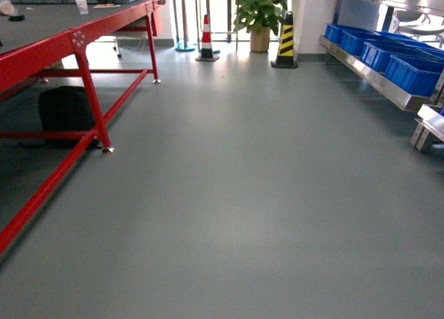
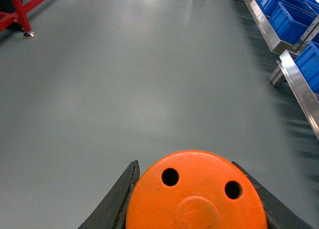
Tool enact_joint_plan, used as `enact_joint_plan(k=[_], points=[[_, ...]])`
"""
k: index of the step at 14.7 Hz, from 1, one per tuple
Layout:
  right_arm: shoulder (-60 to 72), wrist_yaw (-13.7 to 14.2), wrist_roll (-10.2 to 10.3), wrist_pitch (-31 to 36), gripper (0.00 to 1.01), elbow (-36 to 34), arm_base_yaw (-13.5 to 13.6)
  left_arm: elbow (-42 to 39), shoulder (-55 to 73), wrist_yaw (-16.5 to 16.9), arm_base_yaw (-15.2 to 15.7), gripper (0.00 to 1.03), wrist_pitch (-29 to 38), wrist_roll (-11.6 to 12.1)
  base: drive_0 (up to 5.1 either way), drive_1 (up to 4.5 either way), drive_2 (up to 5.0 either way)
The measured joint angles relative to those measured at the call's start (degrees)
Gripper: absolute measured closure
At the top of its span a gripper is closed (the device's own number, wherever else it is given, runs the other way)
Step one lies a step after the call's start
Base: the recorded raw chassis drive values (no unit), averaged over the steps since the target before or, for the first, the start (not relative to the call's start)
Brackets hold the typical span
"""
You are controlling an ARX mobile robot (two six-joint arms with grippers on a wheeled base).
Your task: Sort blue parts and orange caps into right shelf containers
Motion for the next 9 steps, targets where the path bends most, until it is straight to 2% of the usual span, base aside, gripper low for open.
enact_joint_plan(k=[9], points=[[0.02, -0.02, 0.00, -0.20, 0.58, 0.00, 0.00, 0.00, 0.00, -0.02, 0.00, 0.59, -0.24, 0.00, 0.1, 4.17, -4.1]])
